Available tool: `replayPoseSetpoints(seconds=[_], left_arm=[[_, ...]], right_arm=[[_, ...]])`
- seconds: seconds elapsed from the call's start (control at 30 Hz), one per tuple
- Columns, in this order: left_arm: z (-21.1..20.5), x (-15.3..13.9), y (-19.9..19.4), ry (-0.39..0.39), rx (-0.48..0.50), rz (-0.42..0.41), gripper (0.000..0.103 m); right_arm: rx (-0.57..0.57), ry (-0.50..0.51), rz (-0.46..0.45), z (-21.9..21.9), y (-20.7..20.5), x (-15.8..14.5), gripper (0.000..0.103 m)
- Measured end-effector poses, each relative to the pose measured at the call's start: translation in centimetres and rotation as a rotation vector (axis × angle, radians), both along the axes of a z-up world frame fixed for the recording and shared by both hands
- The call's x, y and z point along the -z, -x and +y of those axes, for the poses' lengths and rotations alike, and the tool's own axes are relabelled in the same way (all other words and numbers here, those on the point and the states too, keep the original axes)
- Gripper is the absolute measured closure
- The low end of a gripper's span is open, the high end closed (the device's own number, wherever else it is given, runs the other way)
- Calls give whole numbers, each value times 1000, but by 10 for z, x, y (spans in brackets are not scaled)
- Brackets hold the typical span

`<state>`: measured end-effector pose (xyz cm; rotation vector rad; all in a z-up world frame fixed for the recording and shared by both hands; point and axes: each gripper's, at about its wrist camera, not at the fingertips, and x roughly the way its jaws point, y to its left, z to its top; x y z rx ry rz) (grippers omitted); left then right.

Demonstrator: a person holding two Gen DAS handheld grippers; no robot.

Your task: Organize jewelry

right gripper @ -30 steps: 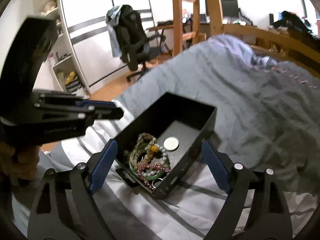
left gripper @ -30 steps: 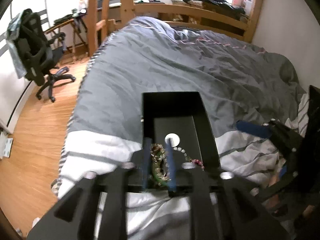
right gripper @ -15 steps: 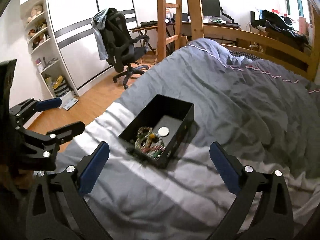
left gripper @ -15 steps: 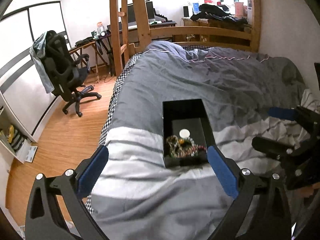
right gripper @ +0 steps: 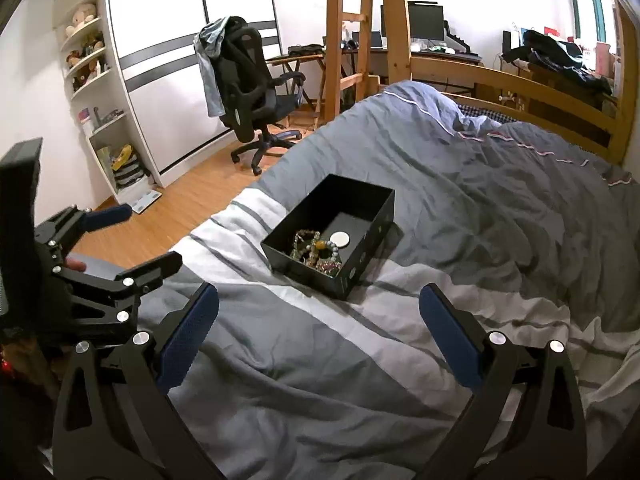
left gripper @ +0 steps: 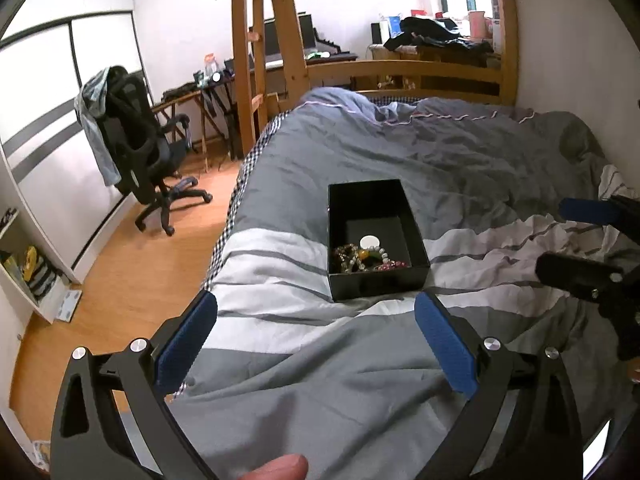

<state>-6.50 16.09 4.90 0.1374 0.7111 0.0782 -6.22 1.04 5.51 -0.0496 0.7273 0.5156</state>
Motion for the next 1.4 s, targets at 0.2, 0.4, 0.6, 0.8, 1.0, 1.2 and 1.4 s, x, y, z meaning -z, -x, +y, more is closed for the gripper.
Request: replayPoseSetpoints(seconds=[0.2,0.4,0.6,0.8,1.0,1.2,1.4], left_arm=[[-9,10,-8,-39,15,21,6],[-12,11,-8,-34,40,11,6],[-9,12,-10,-22,41,23,6],[-9,12,-10,-26,40,21,6],[-9,12,-10,-27,40,22,6],[-9,13,-9,-27,41,25,6],[-9,13,-9,-28,40,26,6]], right_arm=[[13,-9,5,-3,-4,6,4],[18,-4,18,-4,-8,14,4],[23,-3,24,-5,-9,15,4],[26,-7,27,-6,-9,15,4],[29,-6,30,-7,-9,15,4],[29,-5,36,-8,-10,17,4],[25,0,46,-6,-9,20,4]])
